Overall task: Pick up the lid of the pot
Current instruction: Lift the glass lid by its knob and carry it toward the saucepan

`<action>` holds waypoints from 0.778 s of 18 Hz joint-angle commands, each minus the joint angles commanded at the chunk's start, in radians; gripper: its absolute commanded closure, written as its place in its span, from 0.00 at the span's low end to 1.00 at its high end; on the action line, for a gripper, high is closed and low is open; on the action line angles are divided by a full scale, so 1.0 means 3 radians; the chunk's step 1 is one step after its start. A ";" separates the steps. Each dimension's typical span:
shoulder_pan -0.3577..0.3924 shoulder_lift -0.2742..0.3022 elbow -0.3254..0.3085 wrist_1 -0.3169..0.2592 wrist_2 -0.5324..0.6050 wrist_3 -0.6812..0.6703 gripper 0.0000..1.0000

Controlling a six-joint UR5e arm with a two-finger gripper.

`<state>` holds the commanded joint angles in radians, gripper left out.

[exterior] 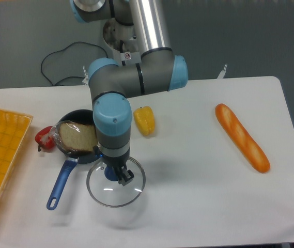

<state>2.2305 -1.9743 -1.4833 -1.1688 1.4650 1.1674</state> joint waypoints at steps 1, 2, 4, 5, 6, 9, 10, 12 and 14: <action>0.0000 0.0031 -0.0005 -0.0046 -0.0020 0.0000 0.57; 0.0000 0.0031 -0.0015 -0.0066 -0.0036 0.0000 0.57; -0.0010 0.0031 -0.0026 -0.0062 -0.0051 -0.0005 0.57; -0.0015 0.0036 -0.0026 -0.0067 -0.0077 -0.0005 0.57; -0.0016 0.0056 -0.0031 -0.0067 -0.0107 -0.0005 0.57; 0.0005 0.0097 -0.0072 -0.0072 -0.0143 0.0000 0.57; 0.0010 0.0128 -0.0087 -0.0072 -0.0164 0.0000 0.57; 0.0025 0.0138 -0.0107 -0.0072 -0.0235 0.0000 0.57; 0.0025 0.0149 -0.0113 -0.0067 -0.0235 0.0000 0.57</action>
<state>2.2381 -1.9297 -1.5171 -1.1888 1.3944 1.1674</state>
